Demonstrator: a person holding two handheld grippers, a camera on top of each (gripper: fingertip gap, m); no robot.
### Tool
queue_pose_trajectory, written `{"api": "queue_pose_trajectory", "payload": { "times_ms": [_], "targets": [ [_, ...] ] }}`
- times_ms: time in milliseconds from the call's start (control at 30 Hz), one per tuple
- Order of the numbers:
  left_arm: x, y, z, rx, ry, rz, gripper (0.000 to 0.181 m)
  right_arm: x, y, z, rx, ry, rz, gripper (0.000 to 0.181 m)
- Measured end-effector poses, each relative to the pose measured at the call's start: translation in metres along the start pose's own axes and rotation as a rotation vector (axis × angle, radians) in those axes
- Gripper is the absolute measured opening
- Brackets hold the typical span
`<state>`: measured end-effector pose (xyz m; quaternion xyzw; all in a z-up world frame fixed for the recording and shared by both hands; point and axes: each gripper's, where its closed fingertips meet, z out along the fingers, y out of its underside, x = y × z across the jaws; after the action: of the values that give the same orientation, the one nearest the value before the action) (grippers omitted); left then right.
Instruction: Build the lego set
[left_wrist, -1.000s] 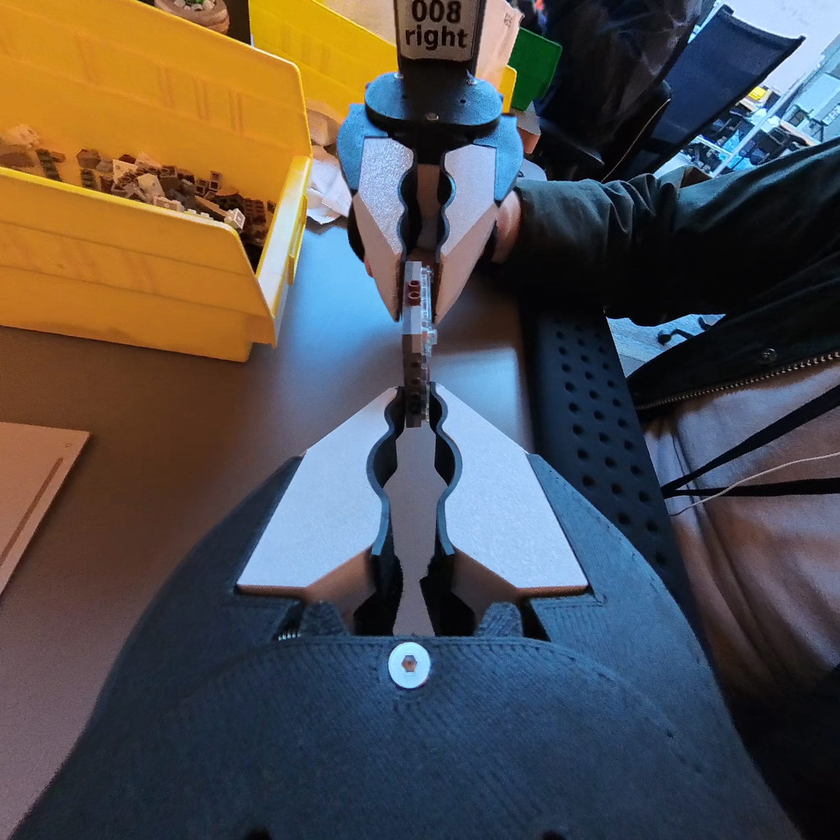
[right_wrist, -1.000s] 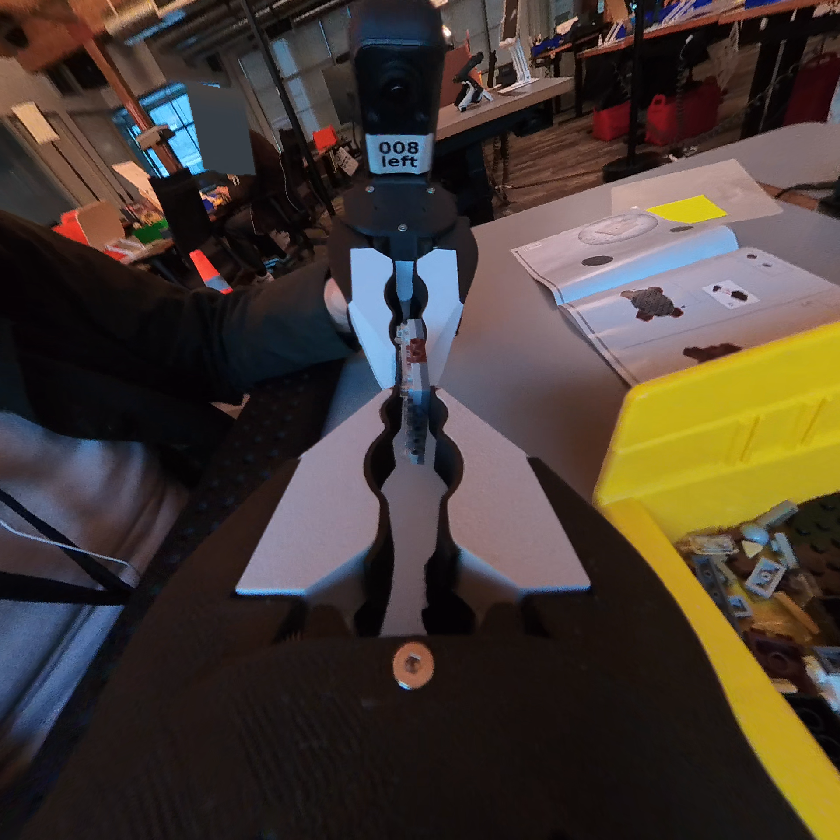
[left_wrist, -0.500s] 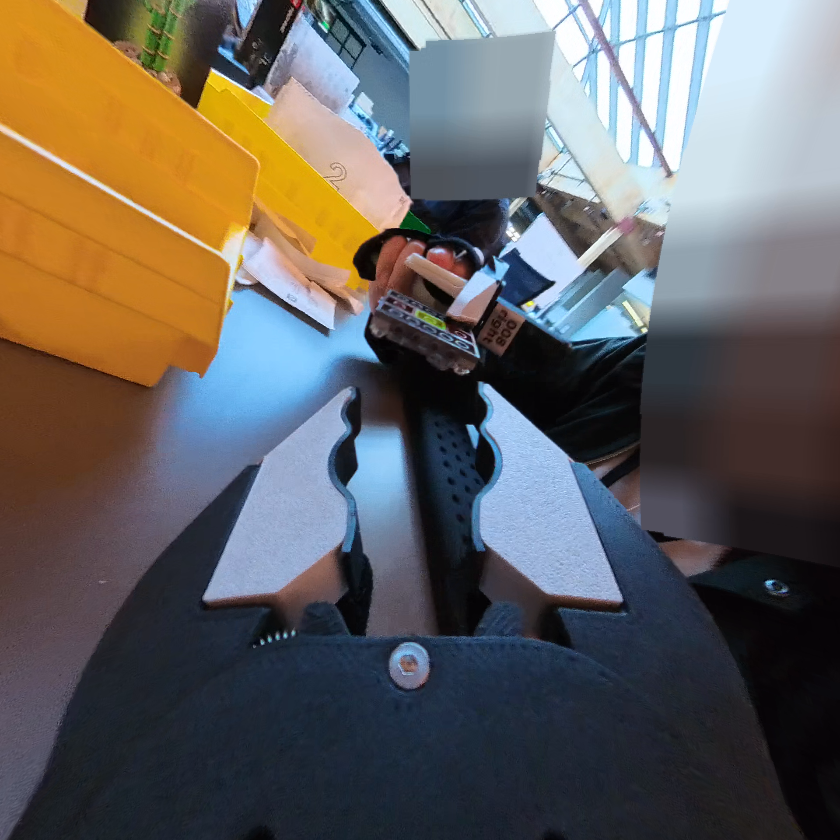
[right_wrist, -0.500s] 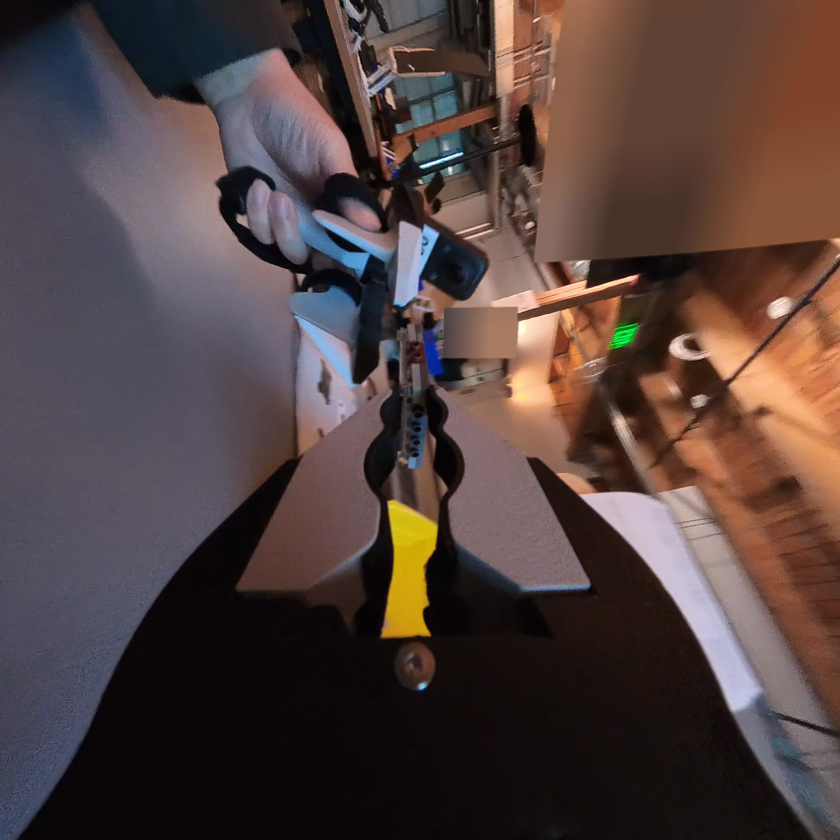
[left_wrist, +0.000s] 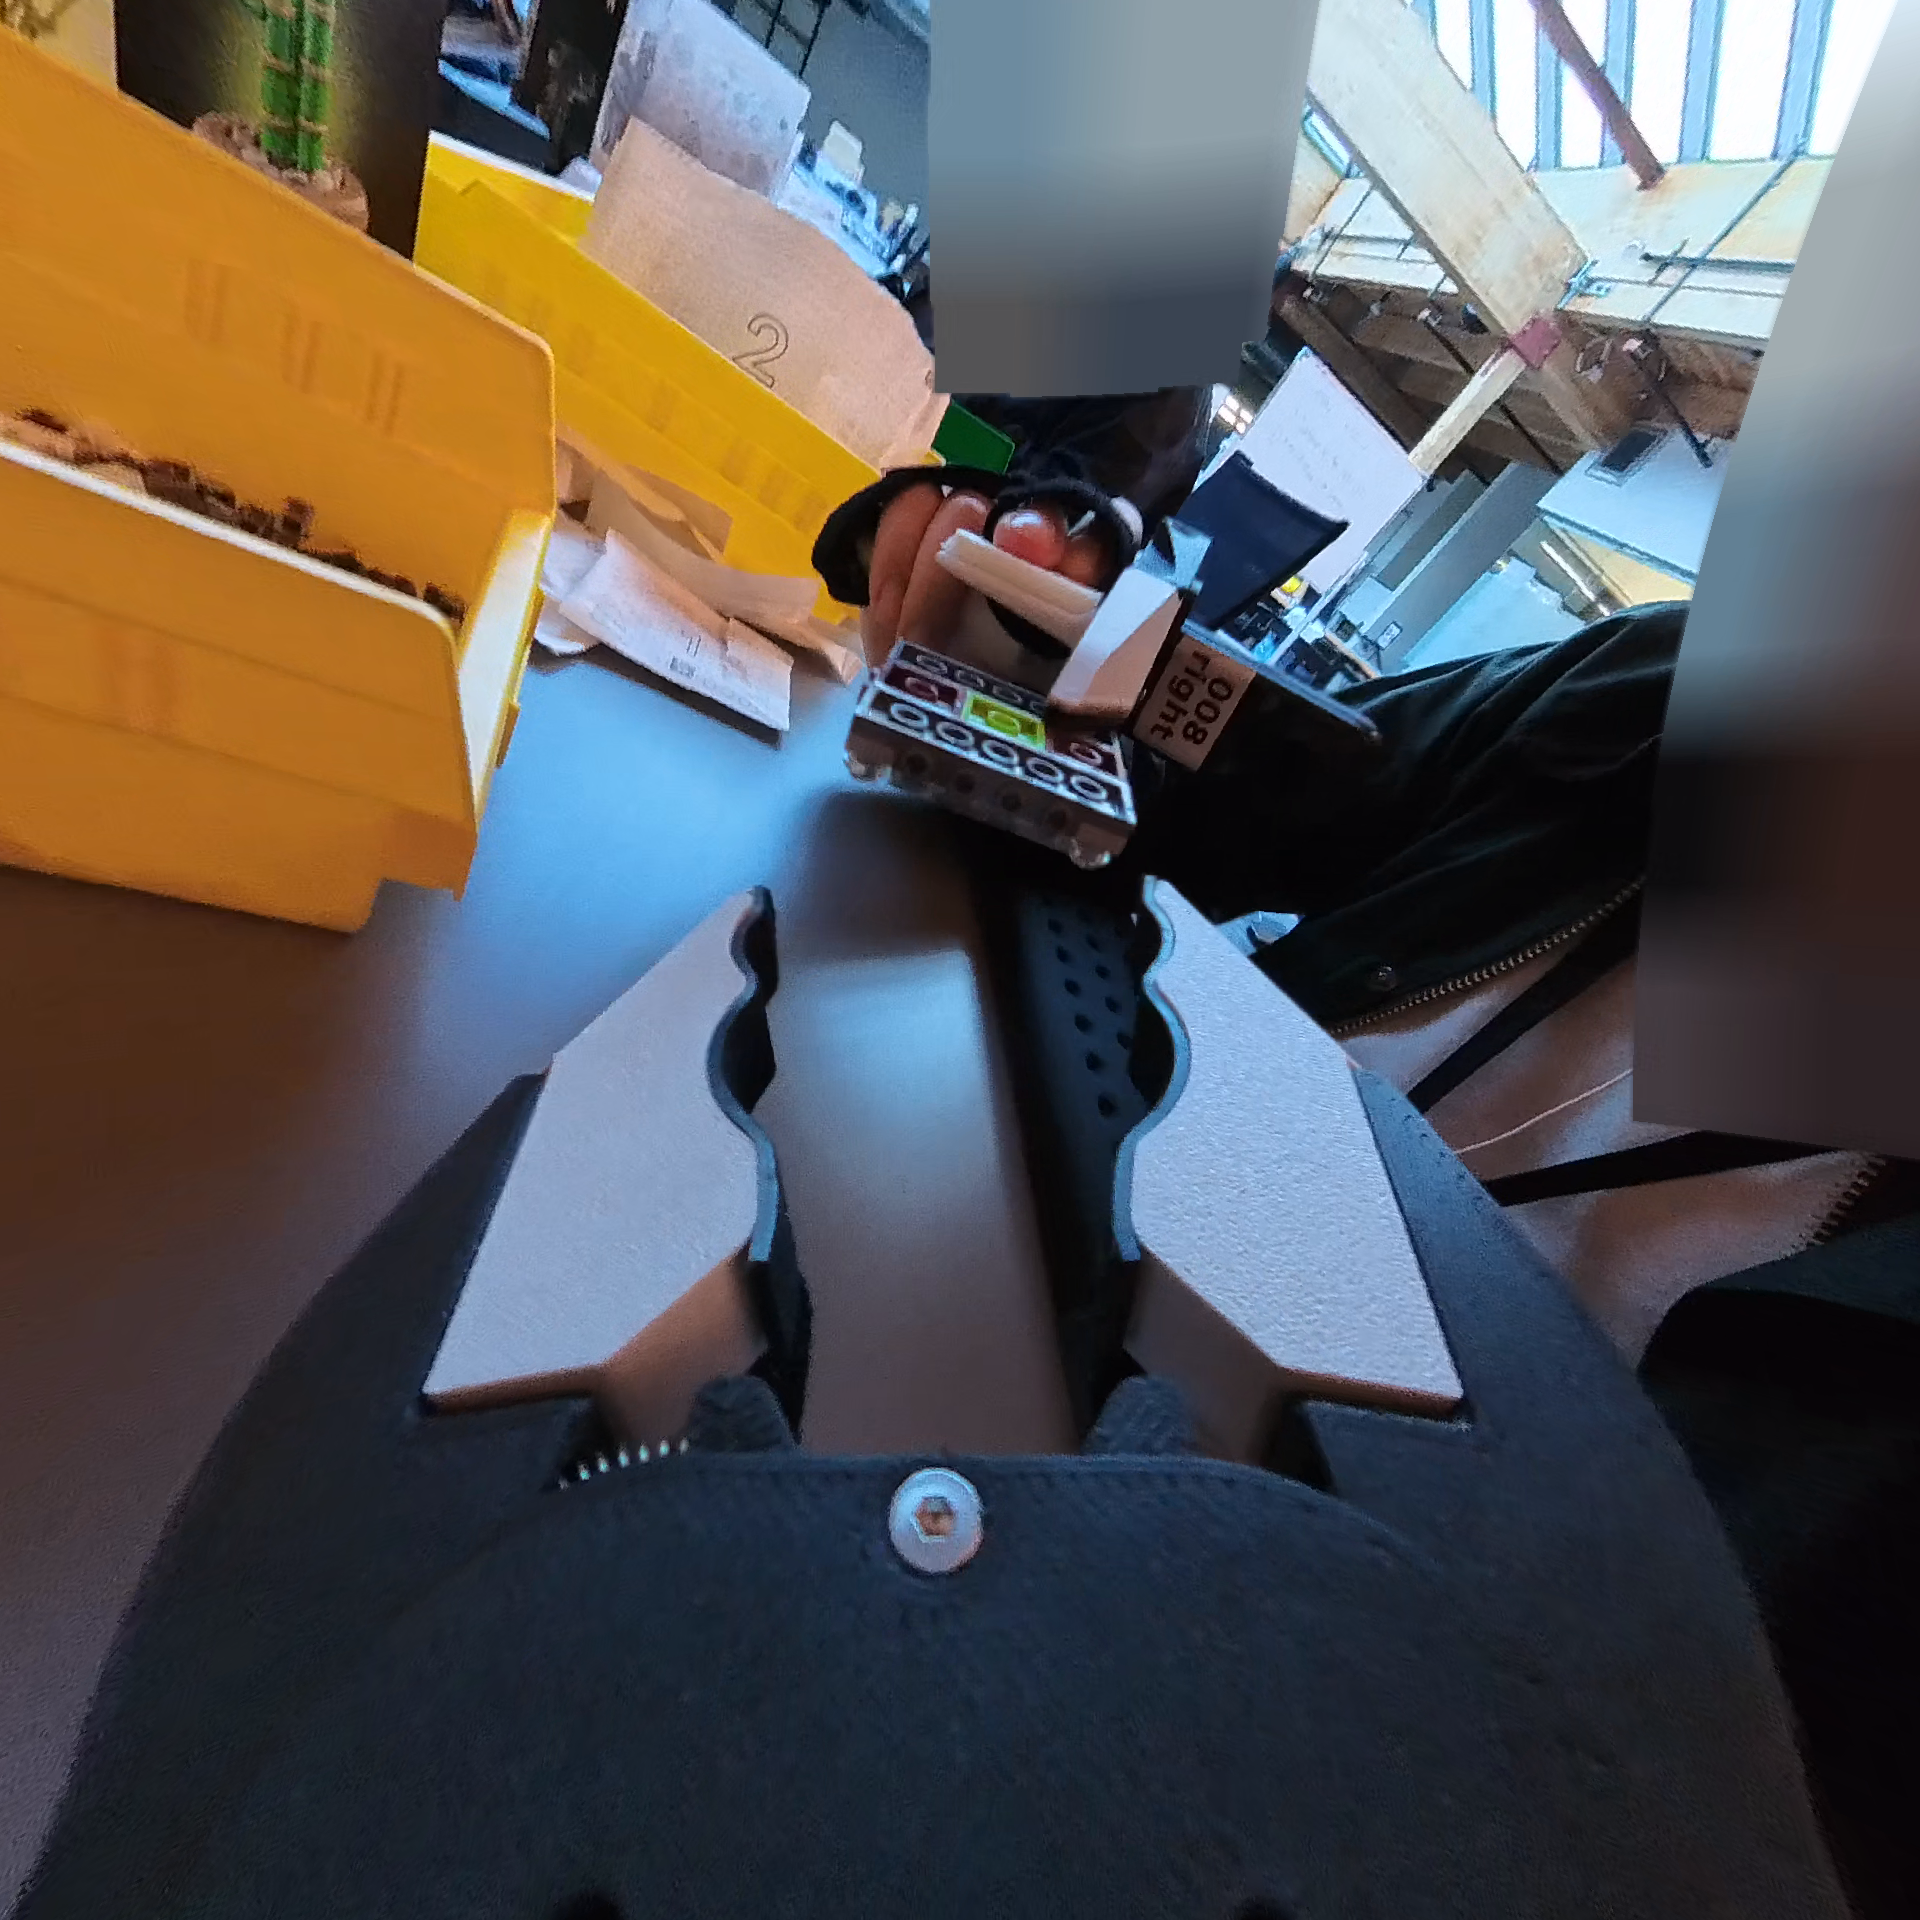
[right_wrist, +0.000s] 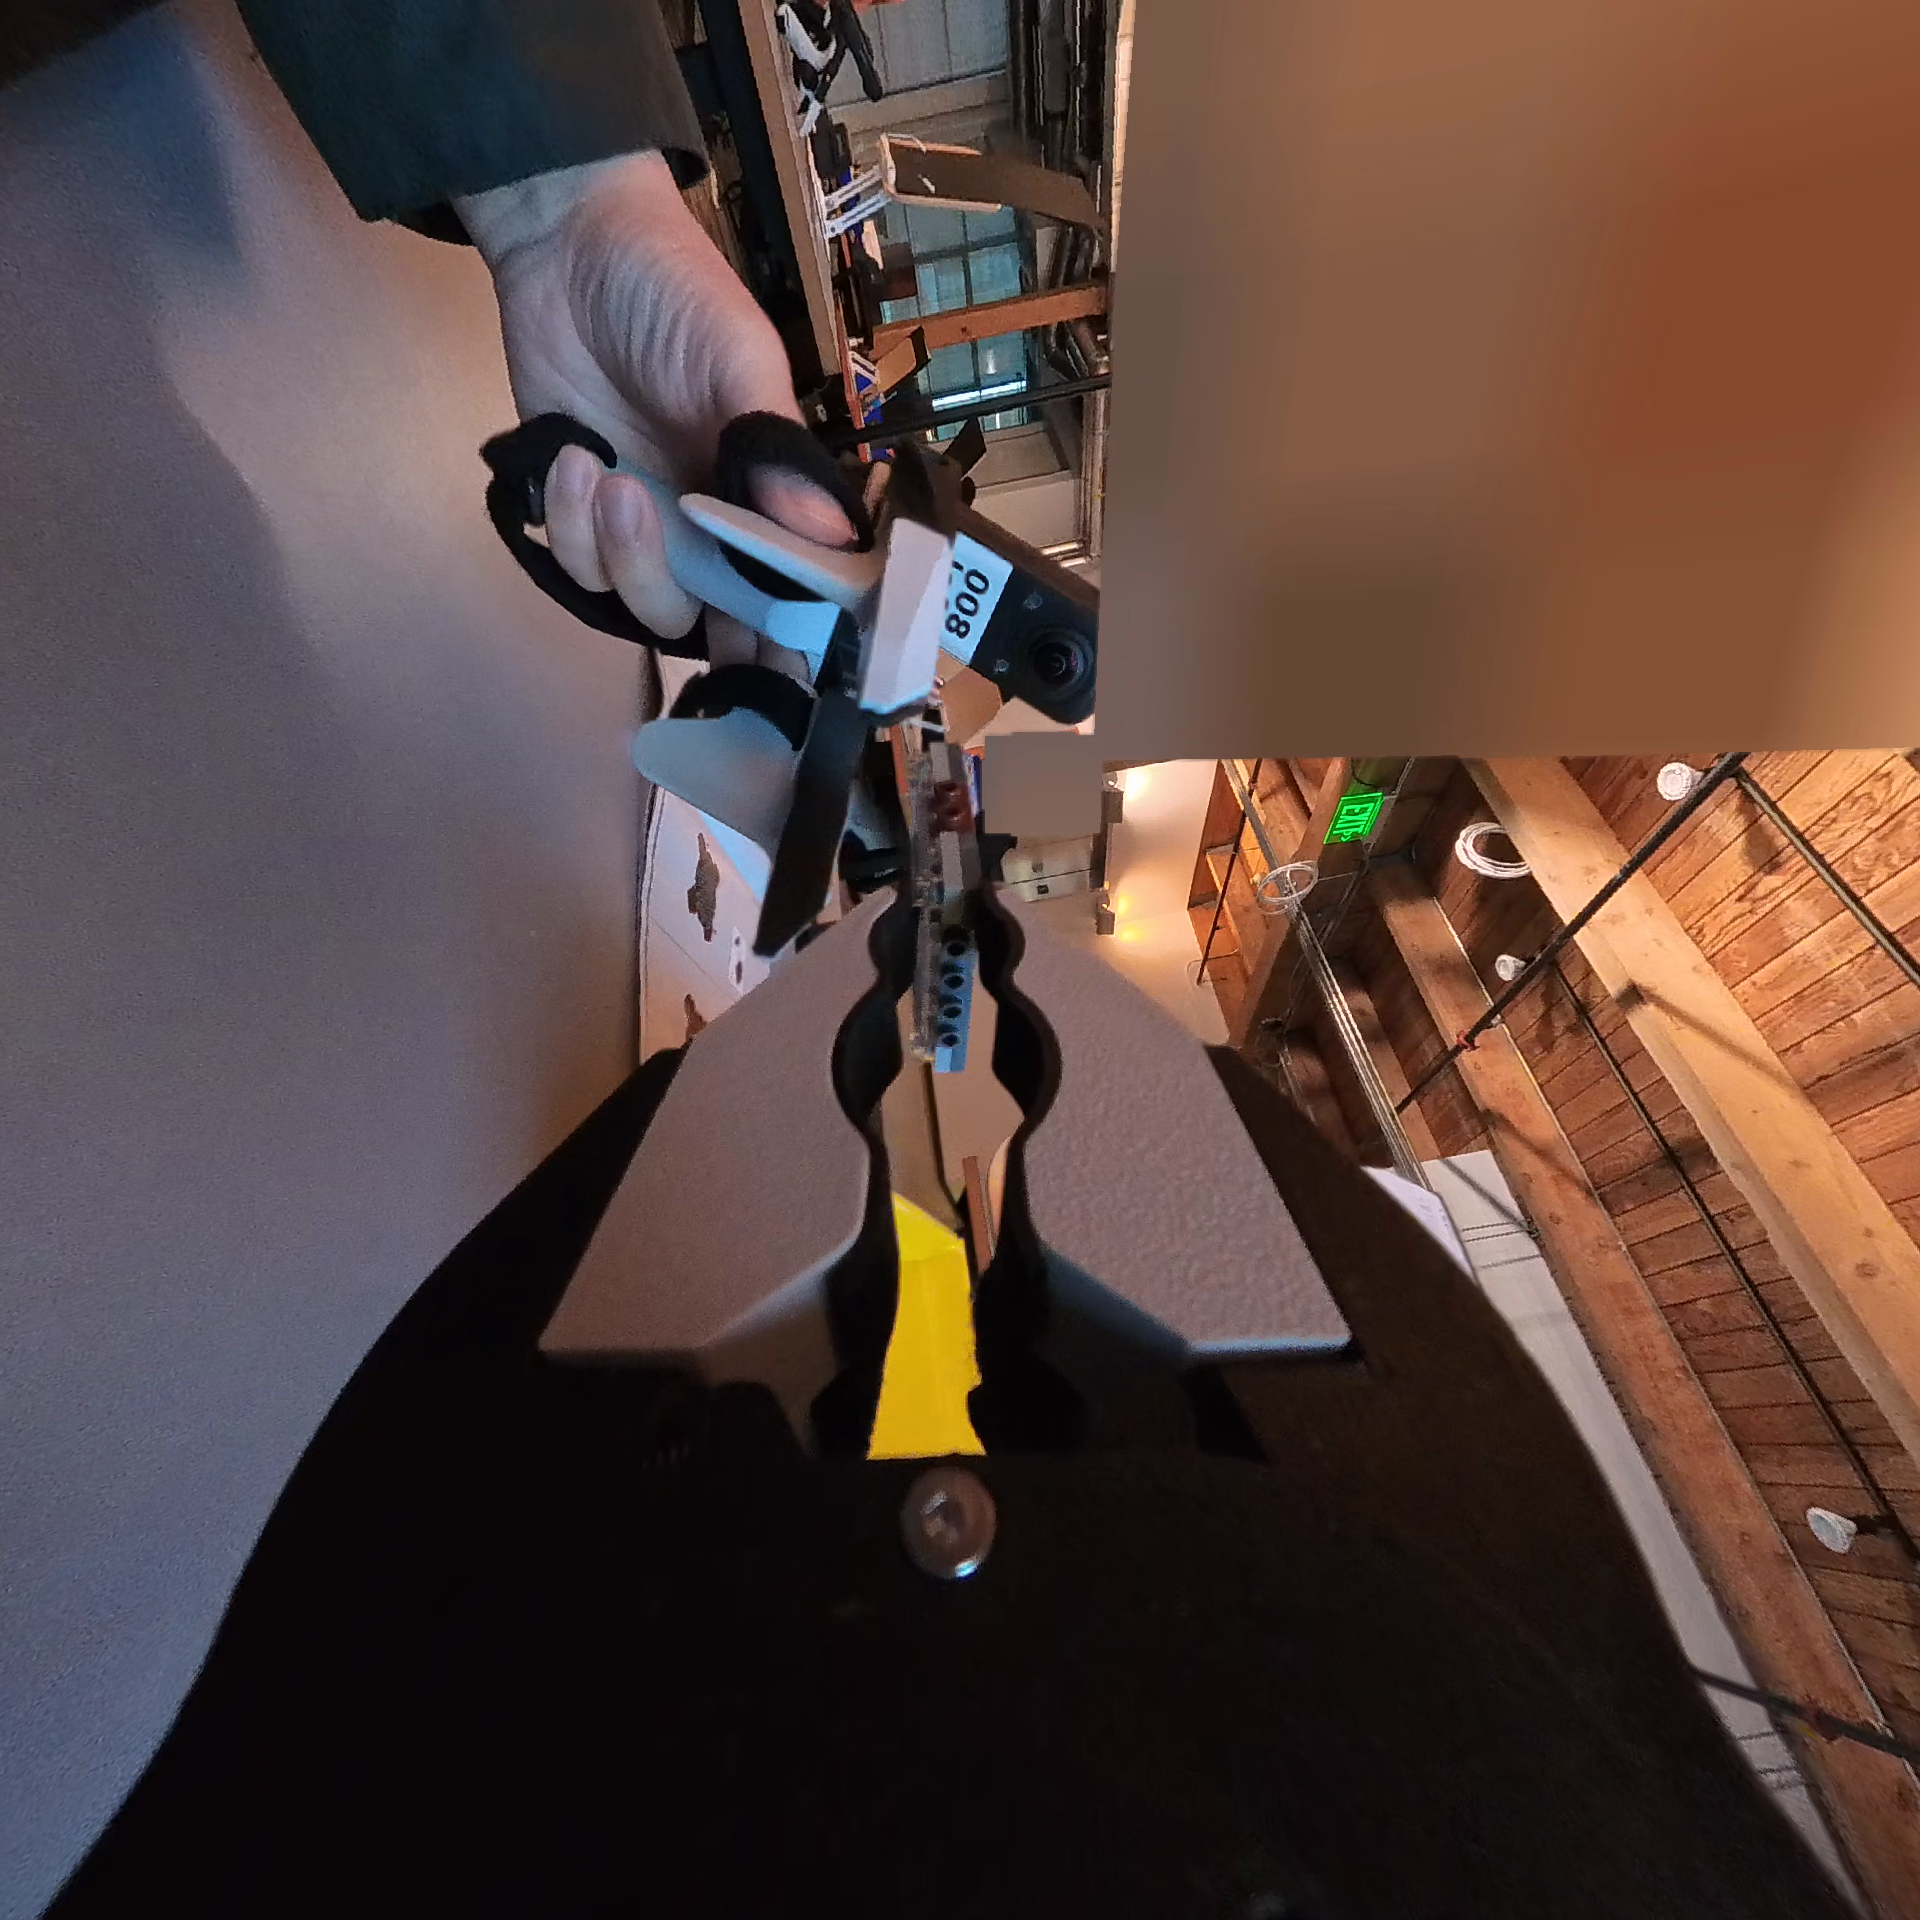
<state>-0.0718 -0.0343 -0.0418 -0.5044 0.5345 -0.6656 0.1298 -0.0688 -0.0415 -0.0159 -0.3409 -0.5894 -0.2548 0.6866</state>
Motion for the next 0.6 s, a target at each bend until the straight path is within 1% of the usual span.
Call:
{"api": "queue_pose_trajectory", "payload": {
  "times_ms": [100, 200, 300, 367, 533, 600],
  "targets": [
    [0.005, -0.013, 0.001, 0.090, 0.017, 0.046, 0.077, 0.001, -0.007, 0.000, 0.020, 0.007, 0.000, 0.008],
    [0.016, -0.021, 0.001, 0.141, 0.043, 0.105, 0.074, 0.000, -0.013, 0.001, 0.038, 0.004, 0.005, 0.008],
    [0.017, -0.013, 0.005, 0.081, 0.002, 0.183, 0.066, -0.002, -0.014, 0.002, 0.050, -0.008, 0.030, 0.008],
    [0.013, -0.004, 0.008, 0.025, -0.040, 0.222, 0.054, -0.004, -0.014, 0.002, 0.057, -0.023, 0.050, 0.008],
    [-0.002, -0.001, 0.005, -0.010, -0.125, 0.219, 0.053, -0.015, -0.006, 0.005, 0.045, -0.101, 0.138, 0.009],
    [-0.010, -0.001, 0.001, -0.014, -0.176, 0.230, 0.053, -0.022, 0.002, 0.005, 0.028, -0.163, 0.238, 0.020]
  ]
}}
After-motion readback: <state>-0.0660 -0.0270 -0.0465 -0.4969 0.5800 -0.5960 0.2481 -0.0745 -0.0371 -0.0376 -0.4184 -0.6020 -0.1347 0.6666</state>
